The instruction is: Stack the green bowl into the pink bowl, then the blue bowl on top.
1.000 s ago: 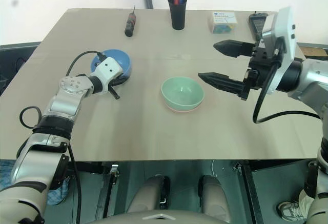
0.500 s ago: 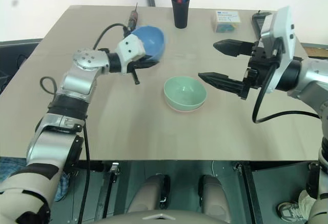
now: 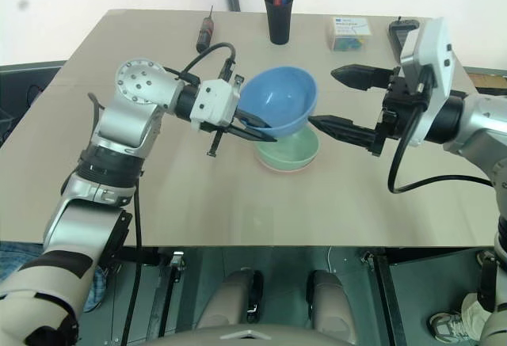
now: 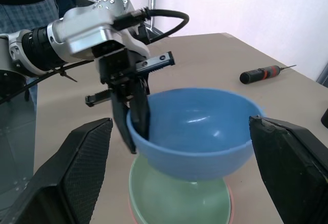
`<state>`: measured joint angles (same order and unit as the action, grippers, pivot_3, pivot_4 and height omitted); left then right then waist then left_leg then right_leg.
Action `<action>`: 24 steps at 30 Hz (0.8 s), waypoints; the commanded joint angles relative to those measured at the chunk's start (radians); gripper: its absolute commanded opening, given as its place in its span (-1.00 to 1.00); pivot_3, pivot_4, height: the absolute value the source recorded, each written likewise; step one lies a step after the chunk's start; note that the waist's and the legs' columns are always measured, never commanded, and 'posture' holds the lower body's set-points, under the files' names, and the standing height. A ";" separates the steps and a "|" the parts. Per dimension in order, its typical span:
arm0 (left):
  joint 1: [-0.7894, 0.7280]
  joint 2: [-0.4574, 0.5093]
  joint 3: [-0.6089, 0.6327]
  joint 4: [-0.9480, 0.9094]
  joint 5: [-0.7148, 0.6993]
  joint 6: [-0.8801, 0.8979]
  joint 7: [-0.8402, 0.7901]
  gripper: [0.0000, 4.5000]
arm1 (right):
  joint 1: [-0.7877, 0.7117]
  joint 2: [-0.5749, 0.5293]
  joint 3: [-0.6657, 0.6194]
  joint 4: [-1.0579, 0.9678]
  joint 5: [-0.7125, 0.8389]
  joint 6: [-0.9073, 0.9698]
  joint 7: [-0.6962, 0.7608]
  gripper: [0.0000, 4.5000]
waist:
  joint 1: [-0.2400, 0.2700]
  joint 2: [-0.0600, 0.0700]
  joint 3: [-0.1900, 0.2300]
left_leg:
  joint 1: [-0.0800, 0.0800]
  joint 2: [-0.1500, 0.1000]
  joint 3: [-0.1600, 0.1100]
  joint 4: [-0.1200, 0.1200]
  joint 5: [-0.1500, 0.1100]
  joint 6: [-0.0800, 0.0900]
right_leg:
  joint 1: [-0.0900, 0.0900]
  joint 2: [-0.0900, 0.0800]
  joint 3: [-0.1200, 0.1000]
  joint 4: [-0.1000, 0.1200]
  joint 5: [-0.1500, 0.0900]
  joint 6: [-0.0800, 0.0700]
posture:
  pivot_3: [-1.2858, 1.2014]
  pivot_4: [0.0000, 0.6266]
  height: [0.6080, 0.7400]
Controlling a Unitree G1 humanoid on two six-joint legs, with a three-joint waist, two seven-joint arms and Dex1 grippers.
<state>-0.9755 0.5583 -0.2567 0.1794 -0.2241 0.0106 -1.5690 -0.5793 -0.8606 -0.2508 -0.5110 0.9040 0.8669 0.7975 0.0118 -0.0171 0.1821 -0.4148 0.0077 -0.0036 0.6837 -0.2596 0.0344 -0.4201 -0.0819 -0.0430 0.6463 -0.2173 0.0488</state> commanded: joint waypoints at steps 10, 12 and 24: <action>0.010 -0.008 0.036 -0.033 -0.034 0.043 0.066 0.94 | 0.014 -0.026 -0.027 -0.017 0.002 -0.033 -0.003 1.00 | 0.000 0.000 0.000 | 0.000 0.000 -0.001 0.001 0.000 0.000 | 0.000 0.000 0.000 0.000 0.000 0.000 | 0.03 -0.52 1.00; 0.018 -0.015 0.068 -0.016 -0.048 0.081 0.128 0.94 | 0.032 -0.033 -0.030 -0.018 -0.005 -0.037 0.002 1.00 | 0.000 0.000 0.000 | 0.000 0.000 -0.002 0.001 0.000 0.000 | 0.000 0.000 0.000 0.000 0.000 0.000 | 0.03 -0.52 1.00; 0.342 0.099 0.288 -0.188 -0.122 0.298 0.394 0.94 | 0.362 -0.051 -0.123 0.008 -0.098 -0.170 0.108 1.00 | 0.001 0.000 0.000 | 0.001 0.001 -0.002 0.001 0.000 0.001 | 0.000 0.000 0.001 0.000 0.000 0.001 | 0.03 -0.52 1.00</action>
<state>-0.6640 0.6380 -0.0394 0.0635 -0.3134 0.2898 -1.2216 -0.2399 -0.9001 -0.3108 -0.5091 0.8337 0.7569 0.8737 0.0125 -0.0170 0.1820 -0.4138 0.0092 -0.0059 0.6847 -0.2600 0.0351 -0.4191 -0.0819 -0.0421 0.6465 -0.2170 0.0494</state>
